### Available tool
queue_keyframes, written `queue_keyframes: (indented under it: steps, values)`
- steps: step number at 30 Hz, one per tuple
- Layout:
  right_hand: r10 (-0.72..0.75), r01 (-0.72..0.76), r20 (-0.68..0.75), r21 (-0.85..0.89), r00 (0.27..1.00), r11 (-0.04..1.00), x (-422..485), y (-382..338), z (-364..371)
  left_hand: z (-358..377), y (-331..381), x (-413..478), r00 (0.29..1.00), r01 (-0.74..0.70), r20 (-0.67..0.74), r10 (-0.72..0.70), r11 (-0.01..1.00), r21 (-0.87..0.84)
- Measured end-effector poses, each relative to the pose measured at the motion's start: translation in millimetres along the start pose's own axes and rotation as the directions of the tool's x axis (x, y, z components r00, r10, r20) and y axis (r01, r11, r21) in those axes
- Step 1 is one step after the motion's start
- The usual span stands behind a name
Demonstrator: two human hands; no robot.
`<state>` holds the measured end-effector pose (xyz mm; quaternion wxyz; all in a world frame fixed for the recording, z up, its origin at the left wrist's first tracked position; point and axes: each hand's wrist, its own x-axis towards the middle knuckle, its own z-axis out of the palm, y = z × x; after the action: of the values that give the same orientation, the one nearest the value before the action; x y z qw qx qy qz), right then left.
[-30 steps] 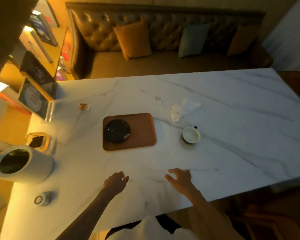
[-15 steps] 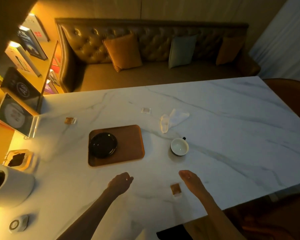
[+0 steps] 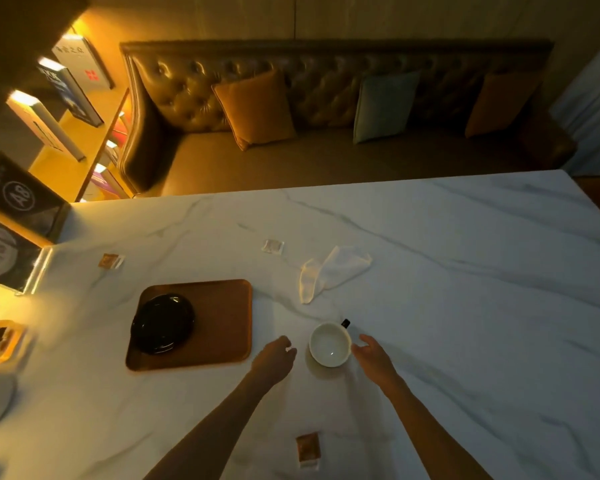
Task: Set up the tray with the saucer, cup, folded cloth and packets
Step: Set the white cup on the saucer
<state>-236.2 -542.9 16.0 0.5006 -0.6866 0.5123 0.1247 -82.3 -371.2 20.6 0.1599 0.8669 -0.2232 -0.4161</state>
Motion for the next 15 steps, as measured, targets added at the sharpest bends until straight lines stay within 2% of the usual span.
queue_keyframes:
  steps: [6,9,12,15]
  values:
    - [0.028,-0.045,0.125,0.137,0.992,0.990,32,15,16,33,35,27,0.996,0.022,0.091,-0.012,0.993,-0.117]
    - [0.070,-0.130,0.183,0.340,0.981,0.931,31,18,24,41,40,36,0.992,0.050,0.126,-0.021,0.971,-0.232]
    - [0.094,-0.176,0.185,0.507,0.978,0.844,31,18,30,48,42,48,0.986,0.106,0.159,-0.045,0.912,-0.396]
    - [0.134,-0.222,0.191,0.572,0.972,0.790,31,15,34,50,43,50,0.967,0.217,0.237,-0.093,0.787,-0.577]
